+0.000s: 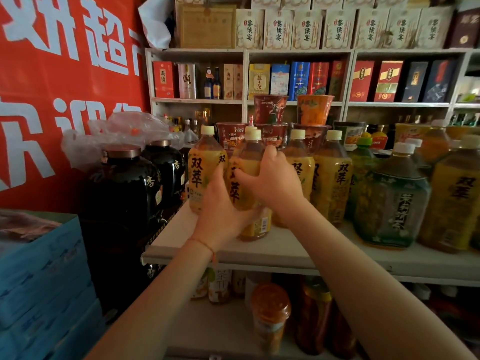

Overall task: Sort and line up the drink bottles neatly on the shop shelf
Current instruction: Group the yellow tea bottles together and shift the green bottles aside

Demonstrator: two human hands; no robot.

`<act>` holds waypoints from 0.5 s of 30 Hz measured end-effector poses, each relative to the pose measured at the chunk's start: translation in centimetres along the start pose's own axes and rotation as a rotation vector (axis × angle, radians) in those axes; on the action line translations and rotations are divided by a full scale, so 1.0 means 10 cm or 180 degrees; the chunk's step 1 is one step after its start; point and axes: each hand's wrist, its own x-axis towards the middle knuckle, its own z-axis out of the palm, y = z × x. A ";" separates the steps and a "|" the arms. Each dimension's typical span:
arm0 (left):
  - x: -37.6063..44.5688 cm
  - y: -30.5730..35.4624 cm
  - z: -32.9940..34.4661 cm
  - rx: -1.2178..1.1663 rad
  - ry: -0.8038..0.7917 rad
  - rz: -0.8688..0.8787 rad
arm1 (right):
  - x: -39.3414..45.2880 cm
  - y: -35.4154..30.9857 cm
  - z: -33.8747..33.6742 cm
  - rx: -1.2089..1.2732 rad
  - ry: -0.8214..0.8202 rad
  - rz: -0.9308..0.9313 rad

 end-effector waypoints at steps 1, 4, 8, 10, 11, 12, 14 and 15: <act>-0.02 -0.01 0.00 -0.0006 0.0102 0.0033 | -0.02 -0.03 0.01 0.0062 -0.0045 -0.0089; -0.06 -0.04 -0.06 0.0060 0.0477 -0.0065 | -0.09 -0.16 0.06 0.0308 -0.0112 -0.0396; -0.10 -0.07 -0.18 0.0486 0.0919 -0.0323 | -0.10 -0.19 0.12 0.0674 0.0120 -0.0442; -0.08 -0.07 -0.21 0.0666 0.1008 -0.0373 | -0.03 -0.03 0.12 -0.0303 0.0954 -0.0443; -0.06 -0.07 -0.22 0.0733 0.0999 -0.0381 | 0.01 0.08 0.11 -0.0783 0.1246 -0.0306; -0.04 -0.08 -0.23 0.0756 0.0961 -0.0399 | 0.05 0.19 0.09 -0.1101 0.1328 -0.0042; -0.01 -0.10 -0.24 0.0654 0.0844 -0.0407 | 0.12 0.36 0.08 -0.1249 0.0935 0.0519; 0.00 -0.11 -0.25 0.0521 0.0763 -0.0395 | 0.15 0.43 0.09 -0.1226 0.0691 0.0687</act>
